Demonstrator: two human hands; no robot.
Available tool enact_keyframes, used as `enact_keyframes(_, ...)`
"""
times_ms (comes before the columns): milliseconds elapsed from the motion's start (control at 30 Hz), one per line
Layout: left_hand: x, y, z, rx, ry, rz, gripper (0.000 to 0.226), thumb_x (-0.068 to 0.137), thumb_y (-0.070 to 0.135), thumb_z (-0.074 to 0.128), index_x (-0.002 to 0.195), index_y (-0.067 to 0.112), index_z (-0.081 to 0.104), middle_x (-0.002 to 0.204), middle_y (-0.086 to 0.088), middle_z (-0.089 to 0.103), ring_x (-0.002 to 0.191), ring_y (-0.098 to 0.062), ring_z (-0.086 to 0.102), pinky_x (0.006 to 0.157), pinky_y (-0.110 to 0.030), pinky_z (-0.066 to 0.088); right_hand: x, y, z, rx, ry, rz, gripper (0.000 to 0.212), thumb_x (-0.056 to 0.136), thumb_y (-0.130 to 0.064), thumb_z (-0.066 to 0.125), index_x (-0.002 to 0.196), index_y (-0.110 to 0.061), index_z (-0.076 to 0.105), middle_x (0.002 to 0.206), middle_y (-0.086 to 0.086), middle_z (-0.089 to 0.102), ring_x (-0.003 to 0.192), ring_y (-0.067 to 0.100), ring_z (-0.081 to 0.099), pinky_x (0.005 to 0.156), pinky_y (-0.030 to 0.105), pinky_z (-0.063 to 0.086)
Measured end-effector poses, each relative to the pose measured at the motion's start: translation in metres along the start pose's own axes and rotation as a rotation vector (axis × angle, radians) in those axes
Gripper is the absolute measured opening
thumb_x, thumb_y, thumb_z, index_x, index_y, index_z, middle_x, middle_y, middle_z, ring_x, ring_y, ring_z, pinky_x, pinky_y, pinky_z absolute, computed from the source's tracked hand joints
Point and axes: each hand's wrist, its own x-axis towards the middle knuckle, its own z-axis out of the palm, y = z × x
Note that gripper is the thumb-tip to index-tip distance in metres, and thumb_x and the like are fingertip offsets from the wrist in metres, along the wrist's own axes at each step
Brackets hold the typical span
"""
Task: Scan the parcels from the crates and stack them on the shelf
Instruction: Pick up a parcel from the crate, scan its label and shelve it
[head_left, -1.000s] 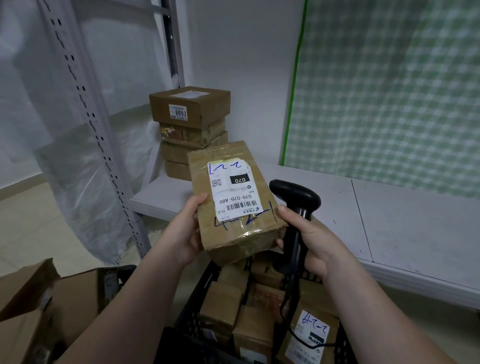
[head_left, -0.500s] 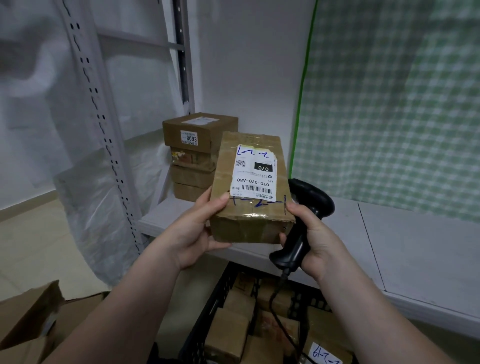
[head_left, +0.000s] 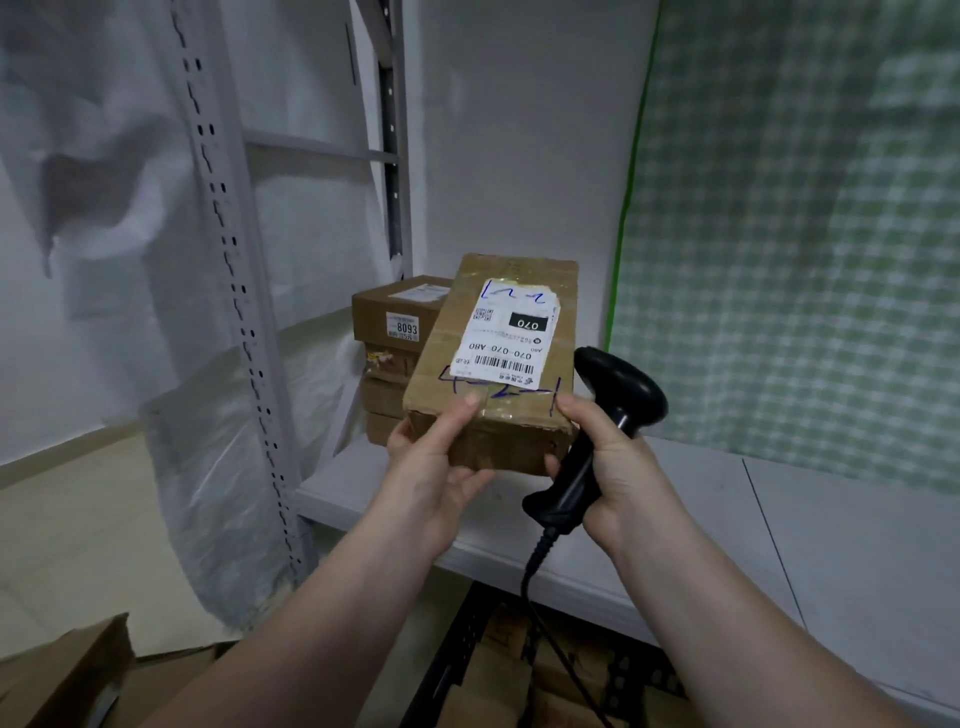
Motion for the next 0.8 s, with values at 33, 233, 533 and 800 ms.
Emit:
enact_keyframes(33, 0.004, 0.003, 0.004, -0.068, 0.007, 0.017, 0.092, 0.057, 0.020, 0.081, 0.140, 0.022, 0.040, 0.120, -0.014, 0.066, 0.100, -0.033, 0.068, 0.086, -0.047, 0.055, 0.003, -0.003, 0.008, 0.011, 0.004, -0.020, 0.023, 0.077, -0.018, 0.075, 0.098, -0.016, 0.065, 0.077, -0.001, 0.071, 0.070, 0.015, 0.066, 0.056, 0.025, 0.048)
enact_keyframes(233, 0.037, 0.031, 0.024, -0.049, 0.033, -0.014, 0.078, 0.067, 0.023, 0.084, 0.135, 0.021, 0.045, 0.114, -0.019, 0.067, 0.086, -0.041, 0.071, 0.080, -0.060, 0.054, 0.027, -0.017, 0.052, 0.003, -0.061, -0.088, 0.032, 0.075, -0.018, 0.077, 0.106, -0.014, 0.068, 0.087, 0.005, 0.074, 0.064, 0.012, 0.067, 0.049, 0.020, 0.049)
enact_keyframes(533, 0.124, 0.129, 0.034, 0.183, 0.203, 0.048, 0.066, 0.072, 0.038, 0.076, 0.130, 0.024, 0.047, 0.116, -0.011, 0.061, 0.099, -0.035, 0.062, 0.065, -0.047, 0.055, 0.100, -0.032, 0.076, -0.194, -0.010, -0.093, 0.021, 0.082, -0.010, 0.070, 0.099, -0.010, 0.057, 0.081, 0.006, 0.061, 0.070, 0.021, 0.061, 0.054, 0.027, 0.050)
enact_keyframes(800, 0.216, 0.157, 0.027, 0.381, 0.303, 0.103, 0.096, 0.044, 0.052, 0.076, 0.132, 0.027, 0.045, 0.119, -0.006, 0.061, 0.094, -0.030, 0.064, 0.046, -0.046, 0.052, 0.170, -0.015, 0.078, -0.353, 0.047, -0.115, 0.018, 0.081, -0.006, 0.064, 0.098, -0.010, 0.058, 0.078, 0.006, 0.062, 0.069, 0.020, 0.062, 0.070, 0.035, 0.052)
